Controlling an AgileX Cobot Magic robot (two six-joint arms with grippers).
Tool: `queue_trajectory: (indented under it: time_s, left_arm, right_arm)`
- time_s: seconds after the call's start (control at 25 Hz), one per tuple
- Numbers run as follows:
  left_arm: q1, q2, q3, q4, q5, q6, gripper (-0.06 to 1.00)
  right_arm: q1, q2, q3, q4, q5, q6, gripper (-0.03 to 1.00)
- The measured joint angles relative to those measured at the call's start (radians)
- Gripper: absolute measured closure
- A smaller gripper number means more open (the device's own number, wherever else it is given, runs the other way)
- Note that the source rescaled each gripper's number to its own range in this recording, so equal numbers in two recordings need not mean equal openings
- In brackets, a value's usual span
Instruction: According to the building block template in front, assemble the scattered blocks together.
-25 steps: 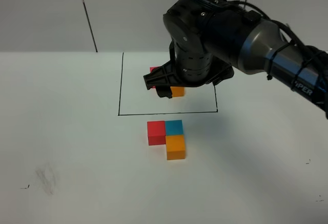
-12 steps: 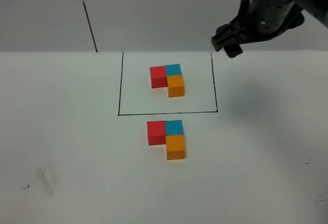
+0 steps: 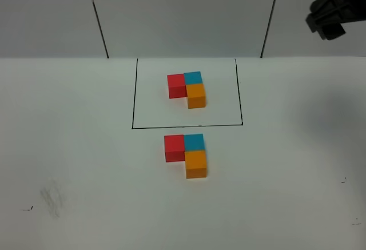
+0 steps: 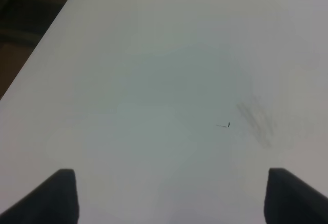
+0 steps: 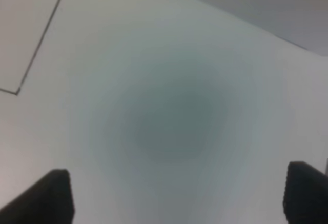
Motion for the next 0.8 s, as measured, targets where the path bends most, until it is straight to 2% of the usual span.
queue_trajectory:
  time_s: [0.28, 0.52, 0.8]
  left_arm:
    - [0.0, 0.0, 0.0, 0.0, 0.0, 0.0, 0.21]
    - [0.0, 0.0, 0.0, 0.0, 0.0, 0.0, 0.21]
    - [0.0, 0.0, 0.0, 0.0, 0.0, 0.0, 0.21]
  right_arm:
    - [-0.098, -0.22, 0.252, -0.011, 0.002, -0.02, 0.18]
    - [-0.103, -0.498, 0.448, -0.053, 0.002, -0.031, 0.18]
    - [-0.103, -0.847, 0.63, 0.003, 0.004, -0.014, 0.18]
